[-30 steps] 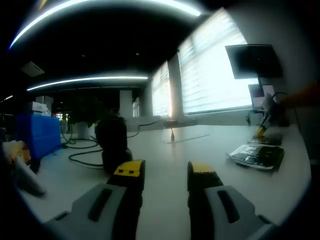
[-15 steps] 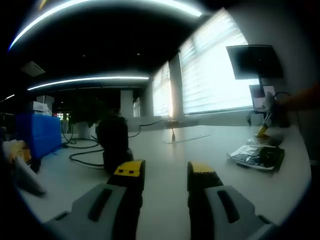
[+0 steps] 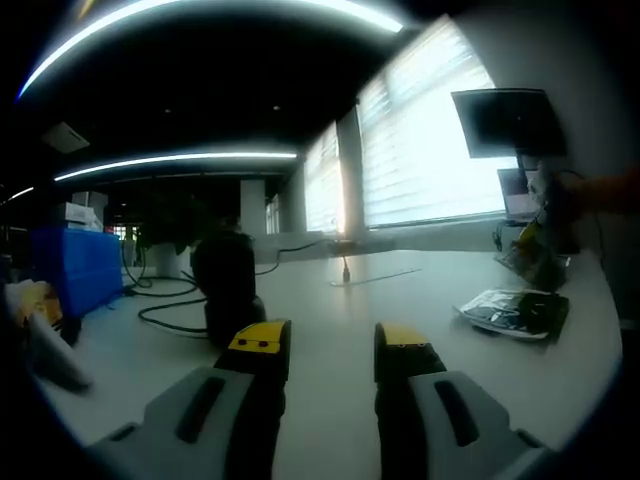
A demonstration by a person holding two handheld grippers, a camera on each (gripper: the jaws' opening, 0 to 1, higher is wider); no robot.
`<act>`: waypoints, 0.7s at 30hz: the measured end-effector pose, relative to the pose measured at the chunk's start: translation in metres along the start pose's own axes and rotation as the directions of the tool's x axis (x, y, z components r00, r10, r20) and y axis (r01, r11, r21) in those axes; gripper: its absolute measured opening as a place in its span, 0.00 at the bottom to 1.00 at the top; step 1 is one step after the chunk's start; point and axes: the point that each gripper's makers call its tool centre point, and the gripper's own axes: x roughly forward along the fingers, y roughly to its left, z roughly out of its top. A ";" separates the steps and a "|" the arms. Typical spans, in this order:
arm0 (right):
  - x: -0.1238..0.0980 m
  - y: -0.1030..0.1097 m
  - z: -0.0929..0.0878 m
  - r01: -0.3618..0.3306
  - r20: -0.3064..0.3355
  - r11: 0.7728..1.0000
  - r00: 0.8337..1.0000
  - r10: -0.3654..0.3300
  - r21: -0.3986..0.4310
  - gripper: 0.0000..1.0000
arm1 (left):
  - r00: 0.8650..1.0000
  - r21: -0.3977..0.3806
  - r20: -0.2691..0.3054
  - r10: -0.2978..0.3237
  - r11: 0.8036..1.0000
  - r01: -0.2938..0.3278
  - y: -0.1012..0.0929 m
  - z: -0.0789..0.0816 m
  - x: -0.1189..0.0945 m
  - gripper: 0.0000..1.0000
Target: Clip sheet goods on table flip sheet goods clip sheet goods scan sheet goods put sheet goods back to table
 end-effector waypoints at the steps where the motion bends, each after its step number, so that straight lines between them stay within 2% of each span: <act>1: -0.002 0.005 0.002 -0.014 0.007 1.000 1.000 0.014 0.001 0.00 | 1.000 0.000 0.001 0.001 1.000 -0.001 0.000 0.000 0.000 0.26; 6: -0.017 0.022 0.023 -0.058 0.079 0.998 0.995 0.057 0.019 0.00 | 1.000 0.000 -0.003 0.001 1.000 -0.001 0.001 -0.001 0.000 0.26; 9: -0.018 0.021 0.034 -0.083 0.120 0.994 0.990 0.074 0.070 0.00 | 1.000 -0.001 -0.002 0.000 1.000 0.000 0.001 -0.001 0.000 0.26; 10: -0.017 0.023 0.032 -0.080 0.108 0.993 0.992 0.070 0.087 0.00 | 1.000 -0.001 -0.002 0.000 1.000 0.000 0.001 -0.001 0.000 0.26; 11: -0.015 0.025 0.031 -0.065 0.096 0.995 0.994 0.058 0.073 0.00 | 1.000 -0.001 -0.002 0.001 1.000 -0.001 0.001 -0.001 0.000 0.26; 12: -0.014 0.029 0.029 -0.051 0.075 0.998 0.996 0.049 0.024 0.00 | 1.000 0.001 -0.004 0.000 1.000 0.000 0.000 -0.001 0.001 0.26; 16: -0.016 0.046 0.044 -0.065 0.109 0.998 0.992 0.063 0.007 0.00 | 1.000 0.007 -0.007 -0.003 1.000 0.003 -0.001 -0.002 0.001 0.26; 21: -0.021 0.057 0.064 -0.073 0.151 0.997 0.986 0.072 -0.003 0.00 | 1.000 0.001 -0.005 0.002 1.000 -0.002 0.001 -0.002 0.001 0.26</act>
